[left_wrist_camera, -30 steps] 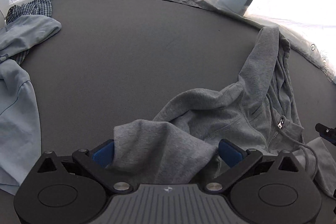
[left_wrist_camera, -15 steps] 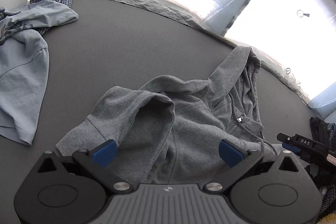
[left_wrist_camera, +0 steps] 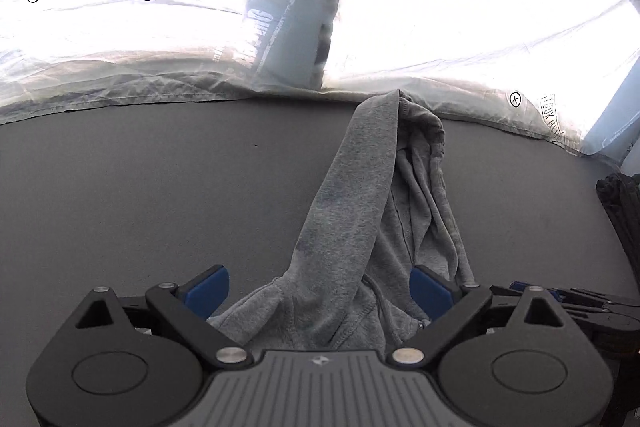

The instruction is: Fold clothes

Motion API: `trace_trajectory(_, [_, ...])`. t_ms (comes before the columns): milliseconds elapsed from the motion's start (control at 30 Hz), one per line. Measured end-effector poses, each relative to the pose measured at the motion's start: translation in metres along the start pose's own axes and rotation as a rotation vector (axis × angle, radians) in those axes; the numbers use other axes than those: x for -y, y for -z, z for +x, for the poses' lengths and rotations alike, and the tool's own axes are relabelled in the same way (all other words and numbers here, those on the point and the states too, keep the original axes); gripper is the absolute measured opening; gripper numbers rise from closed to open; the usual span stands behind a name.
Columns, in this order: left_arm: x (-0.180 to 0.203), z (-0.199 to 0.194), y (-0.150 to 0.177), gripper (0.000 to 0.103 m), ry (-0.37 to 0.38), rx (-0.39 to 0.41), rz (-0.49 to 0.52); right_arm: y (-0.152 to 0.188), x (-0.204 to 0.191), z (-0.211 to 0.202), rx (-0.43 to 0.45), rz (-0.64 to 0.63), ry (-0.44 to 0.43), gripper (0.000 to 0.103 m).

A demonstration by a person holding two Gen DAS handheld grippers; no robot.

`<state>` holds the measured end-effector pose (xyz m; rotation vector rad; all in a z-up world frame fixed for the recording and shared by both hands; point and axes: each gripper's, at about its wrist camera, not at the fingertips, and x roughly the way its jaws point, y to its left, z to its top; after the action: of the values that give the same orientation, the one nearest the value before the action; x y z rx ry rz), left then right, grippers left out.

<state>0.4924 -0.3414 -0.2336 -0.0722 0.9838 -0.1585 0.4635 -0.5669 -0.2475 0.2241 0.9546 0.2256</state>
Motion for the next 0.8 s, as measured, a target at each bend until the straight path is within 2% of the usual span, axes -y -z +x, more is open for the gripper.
trace_trajectory(33, [0.004,0.017,-0.007,0.09,-0.001,-0.016,0.012,-0.004,-0.001,0.007,-0.003,-0.008,0.001,0.041])
trace_trajectory(200, [0.017,0.077,-0.032,0.081,-0.005,-0.07,0.05,-0.016,-0.012,0.03,-0.003,-0.081,0.021,0.038])
trace_trajectory(267, [0.018,0.089,-0.035,0.073,-0.021,-0.074,0.058,-0.019,-0.016,0.038,-0.006,-0.124,0.05,0.028])
trace_trajectory(300, [0.017,0.092,-0.035,0.062,-0.026,-0.075,0.056,-0.02,-0.018,0.041,-0.005,-0.144,0.055,0.025])
trace_trajectory(333, [0.016,0.096,-0.036,0.051,-0.026,-0.077,0.048,-0.022,-0.019,0.044,-0.003,-0.163,0.057,0.013])
trace_trajectory(367, [0.014,0.098,-0.036,0.047,-0.026,-0.071,0.039,-0.023,-0.02,0.046,0.0,-0.169,0.056,0.006])
trace_trajectory(400, [0.011,0.097,-0.036,0.036,-0.028,-0.051,0.032,-0.023,-0.02,0.048,0.003,-0.172,0.056,0.006])
trace_trajectory(433, [0.009,0.096,-0.036,0.014,-0.011,-0.041,0.029,-0.024,-0.02,0.048,0.013,-0.171,0.055,0.005])
trace_trajectory(467, [0.006,0.096,-0.038,0.012,0.007,-0.037,0.016,-0.025,-0.019,0.048,0.03,-0.165,0.059,0.004])
trace_trajectory(600, [-0.009,0.088,-0.051,0.01,-0.036,0.033,-0.063,-0.037,-0.014,0.043,0.126,-0.13,0.122,0.003])
trace_trajectory(700, [-0.024,0.083,-0.073,0.009,-0.05,0.087,-0.135,-0.061,-0.011,0.044,0.195,-0.138,0.161,0.003])
trace_trajectory(800, [-0.034,0.077,-0.101,0.009,-0.081,0.15,-0.15,-0.095,-0.009,0.045,0.263,-0.127,0.17,0.003])
